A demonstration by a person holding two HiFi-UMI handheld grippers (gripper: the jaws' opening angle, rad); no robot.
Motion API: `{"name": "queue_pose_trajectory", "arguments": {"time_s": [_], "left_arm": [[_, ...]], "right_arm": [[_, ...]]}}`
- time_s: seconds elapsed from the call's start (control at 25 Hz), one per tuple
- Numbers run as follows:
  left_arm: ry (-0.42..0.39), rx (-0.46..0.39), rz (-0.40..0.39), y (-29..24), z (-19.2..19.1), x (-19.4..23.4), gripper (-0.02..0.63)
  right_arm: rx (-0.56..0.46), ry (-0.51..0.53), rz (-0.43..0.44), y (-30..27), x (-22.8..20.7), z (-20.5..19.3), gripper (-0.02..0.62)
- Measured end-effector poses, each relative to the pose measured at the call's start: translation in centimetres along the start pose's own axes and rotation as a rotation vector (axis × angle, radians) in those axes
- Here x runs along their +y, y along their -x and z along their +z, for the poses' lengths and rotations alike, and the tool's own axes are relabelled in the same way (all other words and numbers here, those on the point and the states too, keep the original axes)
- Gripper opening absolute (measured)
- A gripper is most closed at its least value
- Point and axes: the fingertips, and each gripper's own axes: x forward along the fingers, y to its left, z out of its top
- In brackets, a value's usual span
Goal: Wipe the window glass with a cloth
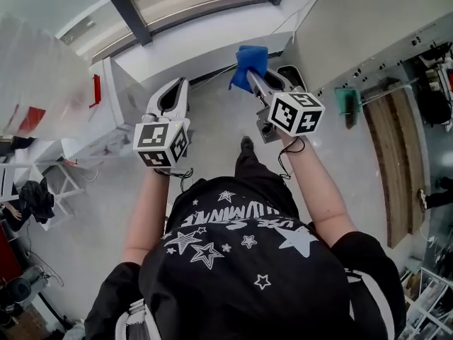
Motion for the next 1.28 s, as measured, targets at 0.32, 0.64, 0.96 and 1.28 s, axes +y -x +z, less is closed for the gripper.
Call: {"name": "queue_pose_trajectory", "arguments": {"time_s": [0.32,0.64,0.96,1.28], "left_arm": [[0.006,0.002,0.108,-8.1,2.1,0.8,0.009],[0.041,-0.015,0.217,-14.2,3.5,1.1,0.009],[0.021,-0.001,0.241,-17.1,3.8,0.2,0.009],[0.022,0.0,0.235,-18.4,3.7,2.4,0.009]], "right_arm": [[0.023,-0.007,0.079,-5.1,-7.7,4.2,0.074],[0.068,0.009,0.165,-8.5,-13.4,6.7,0.074],[0.07,-0.004,0.214,-10.4,-16.3,8.0,0.074],[0.102,-0.014,0.203,-12.9,-16.5,6.9,0.074]]}}
